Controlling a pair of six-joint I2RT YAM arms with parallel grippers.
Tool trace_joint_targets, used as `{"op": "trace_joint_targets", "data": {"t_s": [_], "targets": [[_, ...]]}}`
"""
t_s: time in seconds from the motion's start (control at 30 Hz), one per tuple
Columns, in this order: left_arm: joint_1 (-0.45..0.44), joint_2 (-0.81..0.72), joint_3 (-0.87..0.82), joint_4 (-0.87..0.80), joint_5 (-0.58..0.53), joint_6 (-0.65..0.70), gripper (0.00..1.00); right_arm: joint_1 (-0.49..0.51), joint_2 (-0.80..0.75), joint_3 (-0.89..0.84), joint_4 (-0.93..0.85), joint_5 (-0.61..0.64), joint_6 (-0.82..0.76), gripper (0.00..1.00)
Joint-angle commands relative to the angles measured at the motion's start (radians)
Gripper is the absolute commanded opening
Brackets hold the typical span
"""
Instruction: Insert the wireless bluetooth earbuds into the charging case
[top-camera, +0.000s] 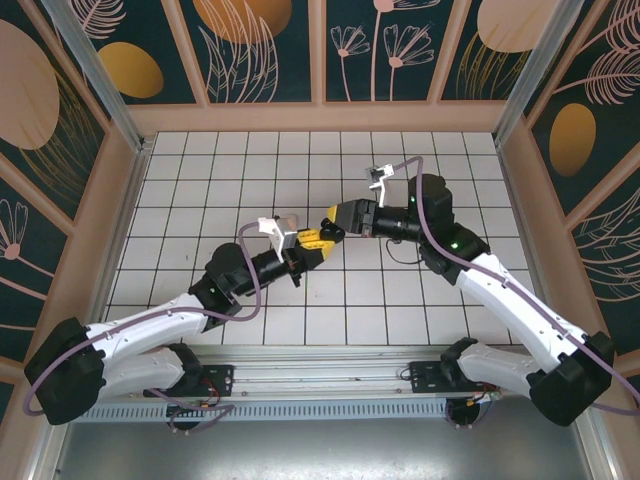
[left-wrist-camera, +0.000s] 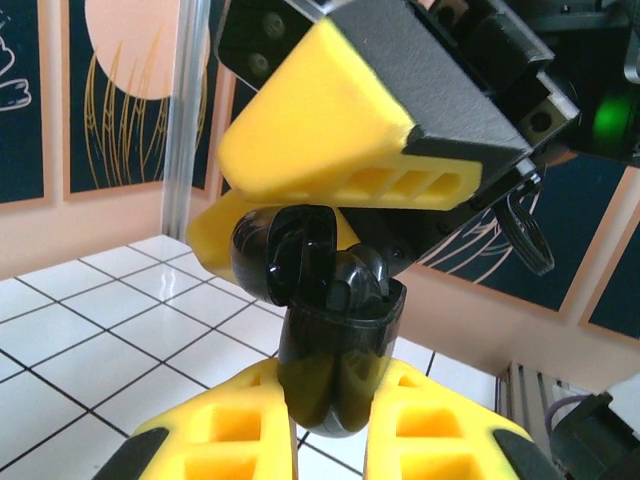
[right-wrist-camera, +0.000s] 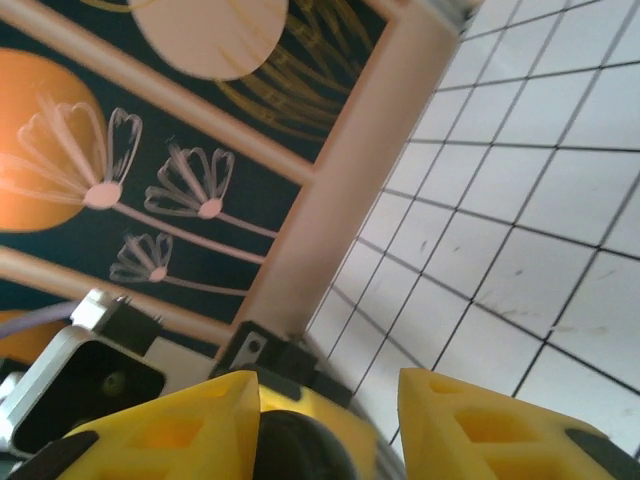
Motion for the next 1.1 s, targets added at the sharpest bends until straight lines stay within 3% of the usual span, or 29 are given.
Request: {"op": "trace_joint_targets", "data": {"t_s": [0.0, 0.43, 0.6, 1.07], "targets": [[-0.003, 0.003, 0.055, -0.004, 0.012, 0.038, 0.04, 0.002, 0.007, -0.006, 0.049, -0.151, 0.015, 0.38], [0.021, 0.028, 0.086, -0.105, -0.130, -0.018, 0.01, 0.004, -0.036, 0.042, -0.099, -0.242, -0.114, 0.36], [0.109, 0.030, 0.063, -0.062, -0.032, -0.140, 0.01, 0.003, -0.096, 0.072, -0.178, -0.216, -0.182, 0.36], [0.120, -0.017, 0.054, -0.094, -0.022, -0.137, 0.01, 0.003, -0.112, 0.093, -0.259, -0.120, -0.240, 0.35]]}}
